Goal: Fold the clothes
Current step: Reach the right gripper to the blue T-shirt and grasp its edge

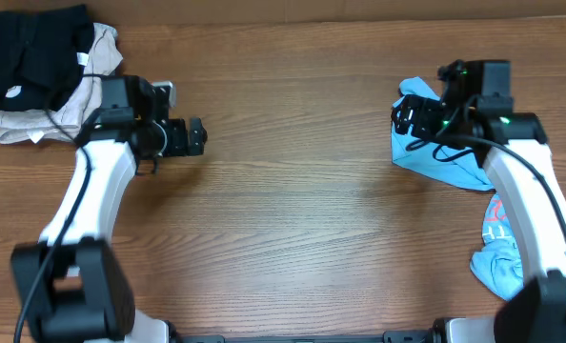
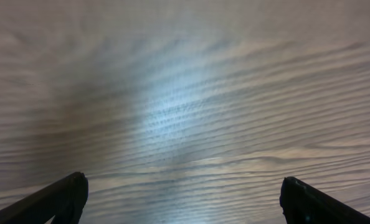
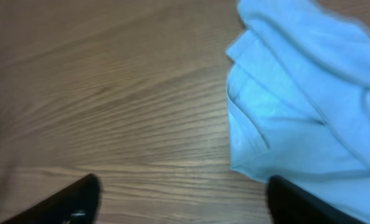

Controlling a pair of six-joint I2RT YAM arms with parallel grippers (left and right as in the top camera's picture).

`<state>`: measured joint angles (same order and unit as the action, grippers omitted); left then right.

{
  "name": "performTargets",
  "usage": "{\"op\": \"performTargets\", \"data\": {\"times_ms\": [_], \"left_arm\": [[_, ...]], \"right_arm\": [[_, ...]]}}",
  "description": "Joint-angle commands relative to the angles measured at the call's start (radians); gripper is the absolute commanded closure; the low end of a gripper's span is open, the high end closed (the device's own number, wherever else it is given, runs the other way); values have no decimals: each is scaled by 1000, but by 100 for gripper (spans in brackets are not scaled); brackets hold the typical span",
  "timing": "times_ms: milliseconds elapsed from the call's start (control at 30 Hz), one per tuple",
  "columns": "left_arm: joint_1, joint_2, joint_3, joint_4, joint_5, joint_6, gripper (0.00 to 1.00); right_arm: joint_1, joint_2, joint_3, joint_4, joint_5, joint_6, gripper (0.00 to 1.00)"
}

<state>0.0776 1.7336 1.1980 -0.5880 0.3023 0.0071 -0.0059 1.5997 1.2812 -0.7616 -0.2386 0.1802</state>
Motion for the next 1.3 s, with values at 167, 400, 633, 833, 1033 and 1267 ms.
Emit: {"op": "performTargets", "data": {"times_ms": [167,400,633,833,1033,1267], "left_arm": [[-12,103,16,10,53,11,4],[-13,103,17,18,54,17,4],[-13,93,90,-30,95,11,13],[-13,76,254,-129,109,12,17],[-13,76,404,-214,106,16,13],[-13,76,449,-223,101,16,12]], "right_arm": [[14,189,21,8,63,27,30],[43,260,-21,50,223,130,31],[49,260,-82,140,248,135,31],[50,260,-125,201,248,135,31],[50,260,-166,272,245,162,36],[51,260,-201,324,237,177,42]]}}
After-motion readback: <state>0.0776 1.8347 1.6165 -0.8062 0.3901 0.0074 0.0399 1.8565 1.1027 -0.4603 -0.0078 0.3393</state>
